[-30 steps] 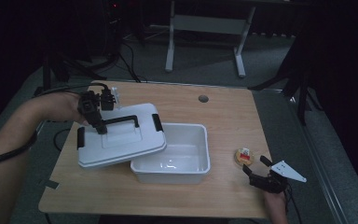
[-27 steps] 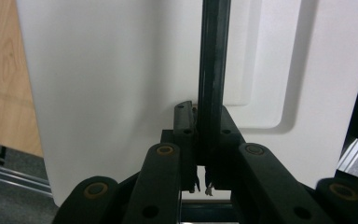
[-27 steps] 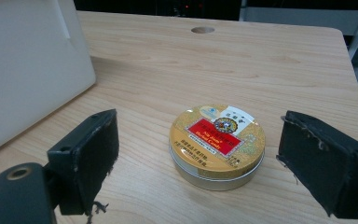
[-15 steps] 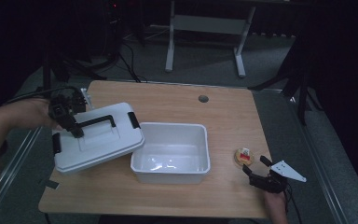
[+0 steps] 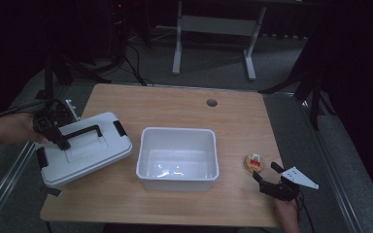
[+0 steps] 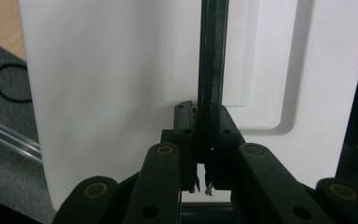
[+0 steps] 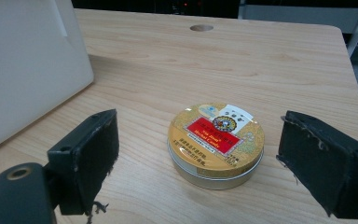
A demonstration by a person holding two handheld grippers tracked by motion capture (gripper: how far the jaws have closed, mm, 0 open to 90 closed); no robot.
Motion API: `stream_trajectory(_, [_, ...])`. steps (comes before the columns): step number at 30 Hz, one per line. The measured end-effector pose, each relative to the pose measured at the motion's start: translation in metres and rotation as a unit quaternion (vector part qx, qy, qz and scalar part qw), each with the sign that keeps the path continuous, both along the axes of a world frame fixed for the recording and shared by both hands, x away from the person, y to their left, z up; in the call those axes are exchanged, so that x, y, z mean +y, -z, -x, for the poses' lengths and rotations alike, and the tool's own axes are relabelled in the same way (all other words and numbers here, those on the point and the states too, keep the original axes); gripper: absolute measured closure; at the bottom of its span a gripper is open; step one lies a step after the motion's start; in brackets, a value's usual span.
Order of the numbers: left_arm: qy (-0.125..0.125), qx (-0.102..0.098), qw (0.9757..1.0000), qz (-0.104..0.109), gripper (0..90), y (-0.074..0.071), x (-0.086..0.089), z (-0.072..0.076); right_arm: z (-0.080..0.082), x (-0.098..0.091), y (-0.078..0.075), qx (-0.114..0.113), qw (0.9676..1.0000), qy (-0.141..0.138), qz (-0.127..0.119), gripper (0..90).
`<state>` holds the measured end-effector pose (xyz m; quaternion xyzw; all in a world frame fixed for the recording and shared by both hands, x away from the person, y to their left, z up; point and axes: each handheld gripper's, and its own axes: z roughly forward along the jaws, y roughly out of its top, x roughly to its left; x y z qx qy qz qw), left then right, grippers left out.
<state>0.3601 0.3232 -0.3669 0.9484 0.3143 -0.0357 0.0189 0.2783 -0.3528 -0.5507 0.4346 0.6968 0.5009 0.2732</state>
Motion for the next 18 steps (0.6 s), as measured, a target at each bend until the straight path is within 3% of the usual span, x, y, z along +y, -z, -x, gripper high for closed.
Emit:
stream_trajectory(5, [-0.007,0.006,1.0000,0.000,83.7,0.021,0.003,-0.006,0.000,0.000,0.000,-0.001,1.0000,-0.001,0.002,12.0])
stream_trajectory(11, [-0.014,-0.001,0.9998,0.017,83.7,0.048,0.003,-0.014,0.000,0.001,0.000,0.001,1.0000,-0.001,0.003,12.0])
stream_trajectory(18, [-0.026,-0.003,0.9995,0.020,83.7,0.082,0.000,-0.025,0.000,0.001,0.000,0.001,1.0000,-0.002,0.005,12.0])
